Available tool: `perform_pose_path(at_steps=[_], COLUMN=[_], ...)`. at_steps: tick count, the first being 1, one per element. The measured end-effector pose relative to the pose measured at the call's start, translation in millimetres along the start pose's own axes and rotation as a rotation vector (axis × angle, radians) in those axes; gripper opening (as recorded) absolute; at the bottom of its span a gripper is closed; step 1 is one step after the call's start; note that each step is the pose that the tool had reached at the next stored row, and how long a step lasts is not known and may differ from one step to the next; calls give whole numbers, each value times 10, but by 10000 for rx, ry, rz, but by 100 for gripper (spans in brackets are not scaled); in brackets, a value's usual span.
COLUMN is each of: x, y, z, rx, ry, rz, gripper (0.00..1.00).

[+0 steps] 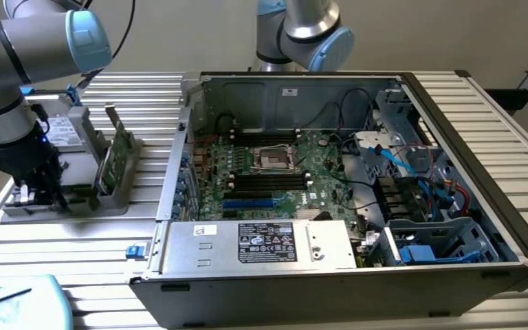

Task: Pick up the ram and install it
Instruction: 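Pick up the ram and move it above insertion slot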

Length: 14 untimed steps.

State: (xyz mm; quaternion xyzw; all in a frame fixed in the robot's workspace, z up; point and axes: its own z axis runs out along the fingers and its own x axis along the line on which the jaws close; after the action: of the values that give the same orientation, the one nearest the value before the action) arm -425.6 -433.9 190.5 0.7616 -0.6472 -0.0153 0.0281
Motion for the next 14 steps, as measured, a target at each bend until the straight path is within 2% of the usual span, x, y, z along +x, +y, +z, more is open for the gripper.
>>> perform_pose_path(at_steps=[10,14], x=[0,2], y=[-3,-10], z=[-2,-42], rx=[0,-2], ry=[0,-7], rz=[5,11], gripper=[15,15])
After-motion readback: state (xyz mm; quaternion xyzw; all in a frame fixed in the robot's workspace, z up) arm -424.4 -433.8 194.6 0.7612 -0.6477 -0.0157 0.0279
